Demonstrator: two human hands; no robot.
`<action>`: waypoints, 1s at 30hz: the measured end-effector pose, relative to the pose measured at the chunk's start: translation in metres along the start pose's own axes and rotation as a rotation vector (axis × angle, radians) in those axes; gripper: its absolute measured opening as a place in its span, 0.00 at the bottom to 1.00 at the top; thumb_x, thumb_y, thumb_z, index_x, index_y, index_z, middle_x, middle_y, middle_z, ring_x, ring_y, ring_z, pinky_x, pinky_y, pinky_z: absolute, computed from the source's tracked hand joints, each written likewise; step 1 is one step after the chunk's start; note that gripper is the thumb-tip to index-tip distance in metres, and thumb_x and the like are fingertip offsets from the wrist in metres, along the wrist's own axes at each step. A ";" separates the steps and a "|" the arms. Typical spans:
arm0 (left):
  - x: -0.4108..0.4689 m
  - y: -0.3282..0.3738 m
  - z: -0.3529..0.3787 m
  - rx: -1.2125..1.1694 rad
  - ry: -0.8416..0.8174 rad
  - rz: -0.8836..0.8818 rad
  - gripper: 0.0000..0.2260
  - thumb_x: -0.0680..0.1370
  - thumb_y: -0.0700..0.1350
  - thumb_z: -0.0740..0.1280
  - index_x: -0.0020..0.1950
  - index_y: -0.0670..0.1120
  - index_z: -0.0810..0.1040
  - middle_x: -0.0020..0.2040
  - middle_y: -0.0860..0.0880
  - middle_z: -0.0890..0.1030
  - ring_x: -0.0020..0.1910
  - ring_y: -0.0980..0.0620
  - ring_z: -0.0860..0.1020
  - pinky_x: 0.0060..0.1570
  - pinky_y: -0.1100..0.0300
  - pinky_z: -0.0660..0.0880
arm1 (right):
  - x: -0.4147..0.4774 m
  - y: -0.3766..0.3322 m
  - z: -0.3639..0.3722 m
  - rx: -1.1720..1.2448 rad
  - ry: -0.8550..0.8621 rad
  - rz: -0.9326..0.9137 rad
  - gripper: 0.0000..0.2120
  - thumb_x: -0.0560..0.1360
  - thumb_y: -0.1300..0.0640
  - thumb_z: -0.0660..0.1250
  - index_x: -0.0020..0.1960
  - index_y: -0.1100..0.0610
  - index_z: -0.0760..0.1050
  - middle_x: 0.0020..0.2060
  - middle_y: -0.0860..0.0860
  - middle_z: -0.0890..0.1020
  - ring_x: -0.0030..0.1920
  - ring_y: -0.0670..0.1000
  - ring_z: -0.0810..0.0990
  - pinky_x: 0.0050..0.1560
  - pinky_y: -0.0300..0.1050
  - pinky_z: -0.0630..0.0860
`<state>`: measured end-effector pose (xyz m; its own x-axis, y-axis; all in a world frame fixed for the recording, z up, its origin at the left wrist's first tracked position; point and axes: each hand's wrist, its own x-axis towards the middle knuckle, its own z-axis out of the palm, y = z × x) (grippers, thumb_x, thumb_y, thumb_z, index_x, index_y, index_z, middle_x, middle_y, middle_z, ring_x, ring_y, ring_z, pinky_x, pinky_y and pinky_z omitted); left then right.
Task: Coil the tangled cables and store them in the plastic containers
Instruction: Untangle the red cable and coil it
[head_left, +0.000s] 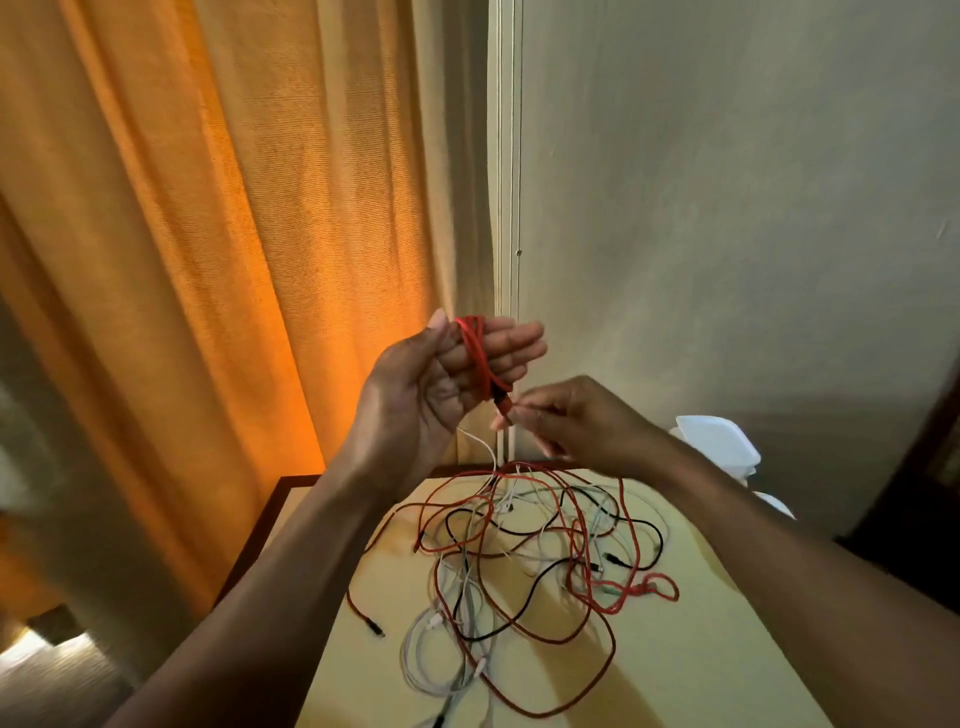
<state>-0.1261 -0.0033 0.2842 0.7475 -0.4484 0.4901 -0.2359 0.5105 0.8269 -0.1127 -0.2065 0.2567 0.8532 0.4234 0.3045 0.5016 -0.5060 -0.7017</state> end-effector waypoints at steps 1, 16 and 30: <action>0.002 -0.003 -0.002 0.025 0.021 0.012 0.26 0.87 0.49 0.45 0.68 0.33 0.73 0.66 0.35 0.80 0.68 0.38 0.78 0.68 0.50 0.75 | -0.005 -0.001 0.006 -0.032 0.002 0.001 0.12 0.83 0.50 0.64 0.53 0.51 0.85 0.28 0.42 0.77 0.29 0.41 0.72 0.35 0.41 0.70; -0.009 -0.023 -0.011 0.697 -0.027 -0.452 0.31 0.85 0.61 0.44 0.55 0.45 0.82 0.42 0.49 0.86 0.45 0.58 0.85 0.48 0.61 0.77 | -0.033 -0.067 -0.036 -0.934 -0.094 -0.206 0.11 0.82 0.45 0.62 0.58 0.44 0.81 0.48 0.41 0.81 0.46 0.42 0.75 0.38 0.33 0.63; -0.017 -0.016 0.005 0.155 -0.327 -0.341 0.32 0.84 0.57 0.45 0.61 0.31 0.76 0.52 0.32 0.83 0.50 0.38 0.83 0.53 0.53 0.77 | 0.027 -0.030 -0.065 -0.312 0.197 -0.117 0.07 0.75 0.54 0.74 0.53 0.48 0.85 0.35 0.33 0.83 0.35 0.43 0.82 0.39 0.34 0.76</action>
<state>-0.1383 -0.0072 0.2640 0.5701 -0.7903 0.2244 -0.1197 0.1904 0.9744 -0.0954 -0.2282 0.3280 0.7835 0.3551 0.5100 0.5909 -0.6798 -0.4344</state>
